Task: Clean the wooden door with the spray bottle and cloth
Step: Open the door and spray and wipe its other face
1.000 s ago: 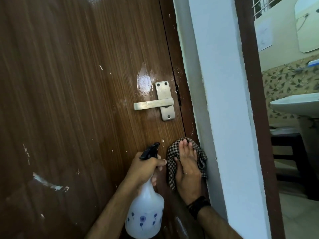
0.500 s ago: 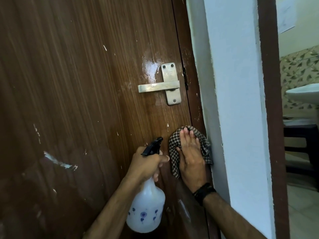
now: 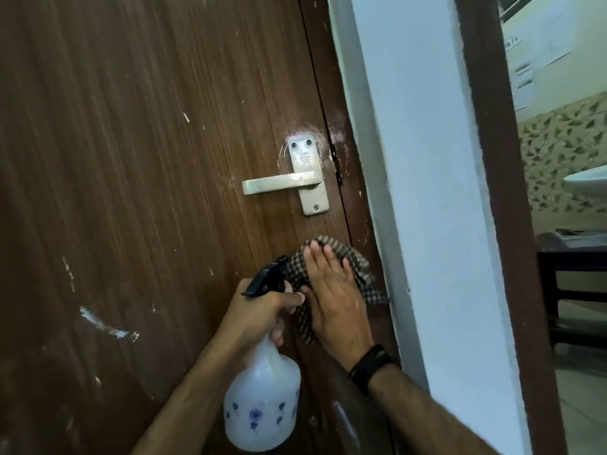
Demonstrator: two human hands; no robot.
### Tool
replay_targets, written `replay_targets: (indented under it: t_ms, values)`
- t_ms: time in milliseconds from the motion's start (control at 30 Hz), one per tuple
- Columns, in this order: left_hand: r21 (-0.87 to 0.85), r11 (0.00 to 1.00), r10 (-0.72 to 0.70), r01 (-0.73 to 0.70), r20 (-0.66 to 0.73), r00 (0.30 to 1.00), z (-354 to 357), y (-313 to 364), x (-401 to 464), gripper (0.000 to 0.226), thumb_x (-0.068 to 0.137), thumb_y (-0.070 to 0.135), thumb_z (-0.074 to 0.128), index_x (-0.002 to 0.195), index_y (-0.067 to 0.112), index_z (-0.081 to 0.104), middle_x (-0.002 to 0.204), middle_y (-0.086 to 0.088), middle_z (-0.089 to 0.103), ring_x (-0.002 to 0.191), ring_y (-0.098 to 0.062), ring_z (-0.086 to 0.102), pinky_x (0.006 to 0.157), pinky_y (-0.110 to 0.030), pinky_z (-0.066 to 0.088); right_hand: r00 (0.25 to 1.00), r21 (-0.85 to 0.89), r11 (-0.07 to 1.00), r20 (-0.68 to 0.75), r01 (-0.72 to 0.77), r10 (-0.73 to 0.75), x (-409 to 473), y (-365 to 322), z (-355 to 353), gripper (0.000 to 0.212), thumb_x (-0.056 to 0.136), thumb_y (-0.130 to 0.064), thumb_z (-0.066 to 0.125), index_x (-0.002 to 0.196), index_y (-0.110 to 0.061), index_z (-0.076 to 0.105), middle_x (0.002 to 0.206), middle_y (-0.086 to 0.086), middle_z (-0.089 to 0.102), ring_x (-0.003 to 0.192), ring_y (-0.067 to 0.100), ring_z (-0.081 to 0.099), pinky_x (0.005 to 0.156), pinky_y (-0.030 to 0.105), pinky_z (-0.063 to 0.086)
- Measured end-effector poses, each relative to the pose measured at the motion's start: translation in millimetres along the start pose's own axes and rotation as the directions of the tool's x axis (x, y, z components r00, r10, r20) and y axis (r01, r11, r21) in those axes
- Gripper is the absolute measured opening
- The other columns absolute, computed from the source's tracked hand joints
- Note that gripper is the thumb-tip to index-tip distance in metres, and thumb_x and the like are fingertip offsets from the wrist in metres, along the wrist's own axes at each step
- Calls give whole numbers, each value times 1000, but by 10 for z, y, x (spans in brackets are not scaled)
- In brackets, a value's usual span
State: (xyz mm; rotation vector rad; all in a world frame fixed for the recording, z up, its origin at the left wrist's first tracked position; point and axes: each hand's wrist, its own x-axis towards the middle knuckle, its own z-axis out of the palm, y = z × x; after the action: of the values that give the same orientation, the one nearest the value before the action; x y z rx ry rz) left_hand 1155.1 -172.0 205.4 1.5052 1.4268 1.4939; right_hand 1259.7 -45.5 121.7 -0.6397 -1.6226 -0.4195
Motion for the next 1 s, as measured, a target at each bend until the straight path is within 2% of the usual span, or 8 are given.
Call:
replay_targets:
  t_ms: [100,167,300,467,633,767,867,1000]
  values:
    - [38,999,-16,14,41,999,97,67,11,13,88,7,70,81,2,61,50,-8,48,35,-16,38,45,-29,35,1000,8,1000,-11,-25,25,-257,81,-12,59,103,-22,43,159,-15,25,167,-1,20,154,17,17,125,37,12]
    - [55,998,-21,17,64,998,131,162,27,13,88,7,70,80,5,61,55,-9,51,36,-15,39,45,-30,36,997,31,998,-65,-50,52,-141,105,-33,58,103,-19,40,159,-14,23,166,0,19,154,19,17,124,40,15]
    - [46,999,12,-15,62,998,200,353,149,11,88,6,70,84,6,60,60,-4,58,38,-13,39,43,-28,37,900,339,906,-261,-254,350,470,65,-123,50,106,-16,34,156,-8,30,164,3,27,153,18,21,124,33,20]
    - [74,991,104,-110,88,991,188,534,262,11,88,7,70,82,3,61,66,-11,56,39,-16,39,43,-27,37,840,467,865,-381,-187,387,716,-27,-79,47,108,-24,34,153,-12,38,162,-3,33,151,15,26,120,38,26]
    - [65,986,147,-152,75,986,89,609,329,14,88,4,67,78,4,58,59,-5,55,38,-14,38,41,-25,36,925,301,949,-325,-95,196,914,-2,-44,50,107,-28,37,154,-10,36,162,3,33,152,17,23,123,39,19]
    - [126,988,77,-86,75,994,36,570,324,8,89,6,66,84,5,60,48,2,54,38,-13,41,42,-26,37,958,137,990,-275,-40,77,716,63,-52,54,106,-32,39,155,-9,34,163,3,30,152,18,24,124,36,16]
    - [143,987,57,-69,87,995,58,562,336,11,88,4,67,80,6,59,50,1,54,38,-13,41,43,-26,37,952,71,997,-303,-12,33,670,148,-25,50,104,-16,43,153,-7,38,163,5,31,152,20,25,122,42,23]
    - [80,987,130,-140,121,984,84,577,336,13,88,5,67,78,6,59,61,-5,55,39,-13,40,44,-27,38,930,156,985,-346,-71,122,794,170,-53,61,96,7,54,153,-5,37,163,6,30,152,18,24,118,46,28]
